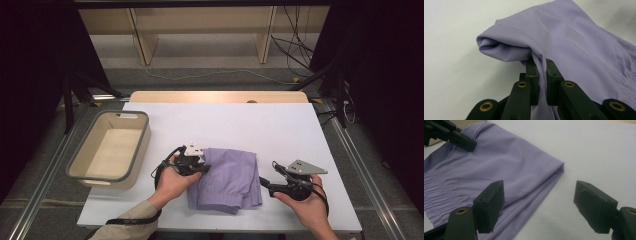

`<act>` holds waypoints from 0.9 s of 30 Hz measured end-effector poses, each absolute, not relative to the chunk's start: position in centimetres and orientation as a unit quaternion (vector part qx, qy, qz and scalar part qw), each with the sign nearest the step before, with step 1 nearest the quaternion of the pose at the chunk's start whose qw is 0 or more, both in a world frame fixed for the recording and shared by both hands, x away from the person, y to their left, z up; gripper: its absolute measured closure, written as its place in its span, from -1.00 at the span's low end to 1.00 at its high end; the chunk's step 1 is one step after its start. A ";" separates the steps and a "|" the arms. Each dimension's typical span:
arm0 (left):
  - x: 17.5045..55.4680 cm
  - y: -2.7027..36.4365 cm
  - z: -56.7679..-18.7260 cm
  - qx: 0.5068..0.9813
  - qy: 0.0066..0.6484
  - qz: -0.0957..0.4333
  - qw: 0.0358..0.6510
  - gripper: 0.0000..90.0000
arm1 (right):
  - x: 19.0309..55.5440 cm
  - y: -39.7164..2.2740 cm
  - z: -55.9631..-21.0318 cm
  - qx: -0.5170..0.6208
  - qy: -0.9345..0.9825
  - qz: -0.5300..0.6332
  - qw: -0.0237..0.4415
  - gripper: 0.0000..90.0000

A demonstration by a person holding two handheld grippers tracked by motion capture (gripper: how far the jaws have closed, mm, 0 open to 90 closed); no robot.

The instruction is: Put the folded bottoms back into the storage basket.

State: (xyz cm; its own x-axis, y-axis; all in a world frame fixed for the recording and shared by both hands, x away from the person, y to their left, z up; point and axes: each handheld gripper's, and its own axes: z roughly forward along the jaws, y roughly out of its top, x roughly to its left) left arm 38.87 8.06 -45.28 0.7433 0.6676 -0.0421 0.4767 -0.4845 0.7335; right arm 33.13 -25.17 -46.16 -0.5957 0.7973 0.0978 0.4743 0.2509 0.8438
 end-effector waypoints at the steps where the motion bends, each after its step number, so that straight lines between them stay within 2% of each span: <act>1: 38.8 8.0 -45.1 0.853 0.331 0.131 0.381 0.85 | 33.1 -25.2 -46.2 0.412 0.770 0.452 0.179 -0.43; 27: 38.8 9.0 -42.7 0.855 0.275 0.183 0.400 0.85 | 33.1 -25.2 -46.1 0.411 0.771 0.452 0.179 -0.42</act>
State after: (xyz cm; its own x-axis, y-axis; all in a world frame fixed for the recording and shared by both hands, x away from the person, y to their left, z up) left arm 38.77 8.98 -42.65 0.7819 0.6164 0.0933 0.3235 -0.5291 0.7845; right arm 33.11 -25.16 -46.14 -0.5977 0.7959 0.0960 0.4721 0.2527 0.8446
